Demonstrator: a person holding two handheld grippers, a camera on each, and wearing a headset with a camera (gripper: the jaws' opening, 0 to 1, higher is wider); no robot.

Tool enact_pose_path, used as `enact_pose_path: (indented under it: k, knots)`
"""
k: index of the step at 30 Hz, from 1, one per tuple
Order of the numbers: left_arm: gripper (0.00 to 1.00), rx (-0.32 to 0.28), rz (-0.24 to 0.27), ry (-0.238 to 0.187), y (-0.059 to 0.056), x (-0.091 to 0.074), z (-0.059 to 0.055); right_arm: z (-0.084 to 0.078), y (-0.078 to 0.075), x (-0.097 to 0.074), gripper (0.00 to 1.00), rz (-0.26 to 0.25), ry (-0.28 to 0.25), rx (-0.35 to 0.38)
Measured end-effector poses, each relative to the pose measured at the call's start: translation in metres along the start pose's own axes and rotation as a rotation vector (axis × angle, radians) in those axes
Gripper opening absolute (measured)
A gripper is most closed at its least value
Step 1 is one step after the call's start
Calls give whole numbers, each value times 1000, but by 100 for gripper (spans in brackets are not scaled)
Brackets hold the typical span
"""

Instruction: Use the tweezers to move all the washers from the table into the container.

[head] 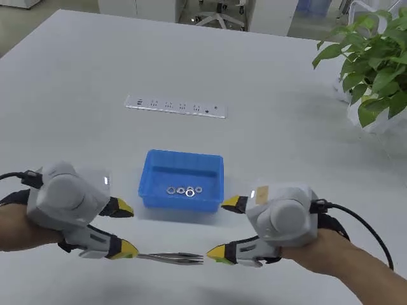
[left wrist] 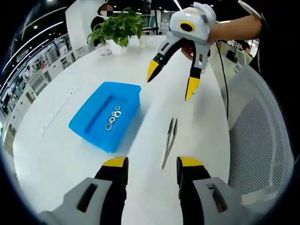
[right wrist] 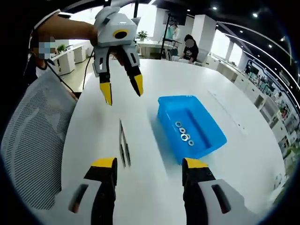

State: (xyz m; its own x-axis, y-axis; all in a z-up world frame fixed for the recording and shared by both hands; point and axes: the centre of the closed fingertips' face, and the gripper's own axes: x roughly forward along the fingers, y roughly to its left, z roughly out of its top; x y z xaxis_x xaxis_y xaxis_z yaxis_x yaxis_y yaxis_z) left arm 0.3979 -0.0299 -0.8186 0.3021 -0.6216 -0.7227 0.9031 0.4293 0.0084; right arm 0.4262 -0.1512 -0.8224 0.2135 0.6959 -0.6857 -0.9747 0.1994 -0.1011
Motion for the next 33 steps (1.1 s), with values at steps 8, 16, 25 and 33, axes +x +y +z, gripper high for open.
enact_pose_path:
  k: [8,16,25,33]
  knots:
    - [63,-59,51,-83,-2,-24,12,-6,-9,-29,80,-72,-57,117]
    - [76,-140,99,-130,-5,-39,10,-15,-13,-47,94,-105,-87,194]
    - [88,-154,161,-172,-4,-55,21,-17,-9,-59,100,-115,-119,220]
    - [99,-137,170,-177,-4,-60,28,-15,-8,-66,100,-117,-135,221]
